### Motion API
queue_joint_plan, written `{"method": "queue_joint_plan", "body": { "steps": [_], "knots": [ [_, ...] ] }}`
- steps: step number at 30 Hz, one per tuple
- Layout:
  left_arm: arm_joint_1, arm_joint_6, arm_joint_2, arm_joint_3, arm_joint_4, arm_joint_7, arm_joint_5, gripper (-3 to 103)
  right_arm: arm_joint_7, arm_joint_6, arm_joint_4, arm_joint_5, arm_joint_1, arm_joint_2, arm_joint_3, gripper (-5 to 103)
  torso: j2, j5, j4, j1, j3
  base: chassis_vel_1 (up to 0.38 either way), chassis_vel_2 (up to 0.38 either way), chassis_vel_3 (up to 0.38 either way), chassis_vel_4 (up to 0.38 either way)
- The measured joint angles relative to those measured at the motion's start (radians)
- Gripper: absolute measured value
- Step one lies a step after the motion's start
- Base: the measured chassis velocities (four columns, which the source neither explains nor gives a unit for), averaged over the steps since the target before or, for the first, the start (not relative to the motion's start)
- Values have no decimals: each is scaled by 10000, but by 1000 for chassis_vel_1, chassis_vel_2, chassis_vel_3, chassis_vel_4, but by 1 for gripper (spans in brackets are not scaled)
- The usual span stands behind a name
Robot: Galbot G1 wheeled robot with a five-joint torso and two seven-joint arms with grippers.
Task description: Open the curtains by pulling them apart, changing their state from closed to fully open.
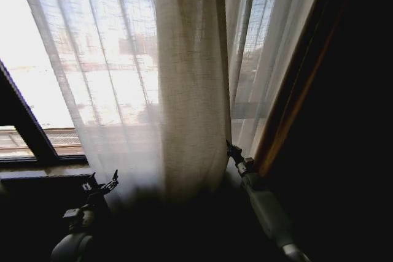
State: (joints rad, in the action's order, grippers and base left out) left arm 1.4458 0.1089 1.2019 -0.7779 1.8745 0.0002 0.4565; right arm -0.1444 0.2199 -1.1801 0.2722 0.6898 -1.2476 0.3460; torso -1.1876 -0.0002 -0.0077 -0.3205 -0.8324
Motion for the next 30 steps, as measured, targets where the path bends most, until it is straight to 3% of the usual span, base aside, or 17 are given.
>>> {"method": "queue_joint_plan", "body": {
  "steps": [10, 19, 25, 30],
  "knots": [
    [0, 0, 1, 2, 2, 7, 0, 100, -28, 191, -5, -401, 18, -76, 19, 0, 0, 8, 0, 0, 0, -233, -235, 257, 235],
    [0, 0, 0, -7, 0, -1, 0, 100, 78, 349, -15, -717, -3, -269, -108, 0, 1, -2, 13, -1, -1, -8, 2, 3, 2],
    [0, 0, 0, -6, 1, -1, 0, 100, 309, 410, 195, -1169, -238, -401, -308, 0, 1, 7, -1, -1, -1, 9, 8, -7, -8],
    [0, 0, 0, -2, 1, 1, 0, 100, 313, 481, 262, -875, -348, -558, -327, 0, 1, 5, 0, -1, -1, 0, 0, 0, 0]
  ]
}}
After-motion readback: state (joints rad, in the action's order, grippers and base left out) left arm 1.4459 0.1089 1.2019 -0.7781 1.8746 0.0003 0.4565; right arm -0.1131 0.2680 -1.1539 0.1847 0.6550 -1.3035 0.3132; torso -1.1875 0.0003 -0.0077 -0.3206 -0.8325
